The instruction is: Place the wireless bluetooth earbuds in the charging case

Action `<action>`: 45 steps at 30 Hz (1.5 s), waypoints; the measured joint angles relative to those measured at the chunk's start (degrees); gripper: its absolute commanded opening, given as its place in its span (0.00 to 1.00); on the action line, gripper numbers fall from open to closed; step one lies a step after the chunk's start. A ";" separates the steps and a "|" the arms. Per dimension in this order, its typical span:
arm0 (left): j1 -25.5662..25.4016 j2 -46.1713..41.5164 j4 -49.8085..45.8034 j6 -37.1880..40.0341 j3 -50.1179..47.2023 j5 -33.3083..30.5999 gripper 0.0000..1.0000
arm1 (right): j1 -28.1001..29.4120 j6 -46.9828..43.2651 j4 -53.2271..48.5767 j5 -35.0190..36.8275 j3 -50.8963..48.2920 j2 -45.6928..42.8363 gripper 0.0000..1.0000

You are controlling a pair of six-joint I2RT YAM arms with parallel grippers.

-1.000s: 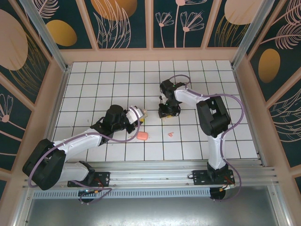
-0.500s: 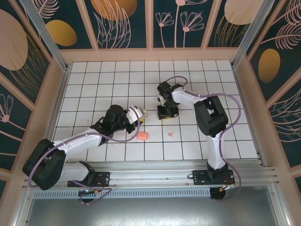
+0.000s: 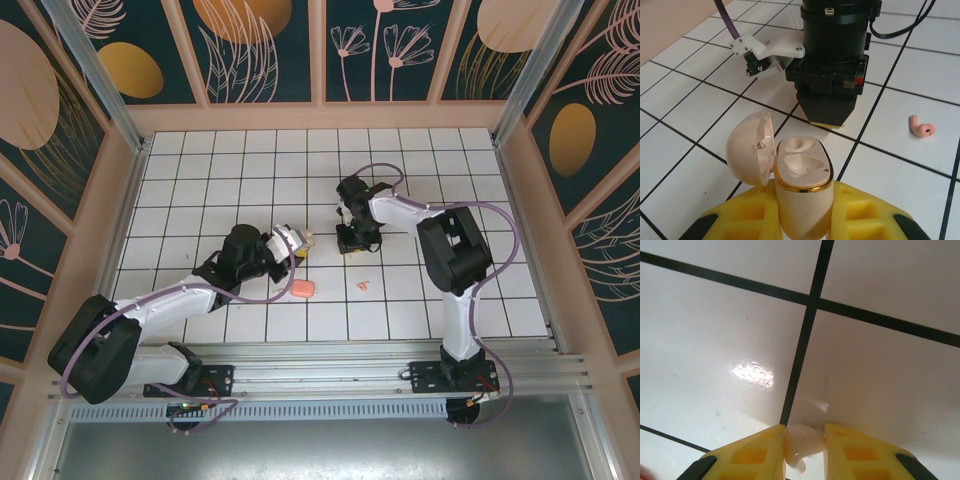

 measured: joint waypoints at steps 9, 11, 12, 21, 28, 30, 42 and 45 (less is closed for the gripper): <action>0.00 3.78 16.44 -8.00 -5.01 3.41 0.04 | -0.31 1.29 13.51 -0.90 -8.66 -14.10 0.21; 0.00 5.27 20.76 -10.10 -5.62 4.35 0.04 | -0.39 1.29 17.57 -1.77 -10.62 -18.18 0.21; 0.00 5.95 22.71 -11.06 -5.81 4.87 0.04 | -0.42 1.29 19.89 -2.40 -11.76 -20.46 0.21; 0.00 9.22 34.32 -15.69 -6.03 8.68 0.04 | -0.42 1.27 37.59 -8.92 -23.12 -35.95 0.22; 0.00 10.19 38.95 -17.55 -6.03 8.81 0.04 | -0.35 2.99 49.00 -14.47 -32.74 -44.57 0.23; 0.00 10.32 40.22 -17.99 -6.03 8.79 0.04 | -0.24 3.67 51.69 -15.89 -34.03 -45.44 0.23; 0.00 10.32 43.15 -19.04 -6.01 9.01 0.04 | 2.03 6.21 58.49 -19.58 -35.47 -45.44 0.23; 0.00 10.32 43.23 -19.02 -5.90 9.07 0.04 | 2.29 6.23 58.86 -19.61 -35.47 -44.94 0.23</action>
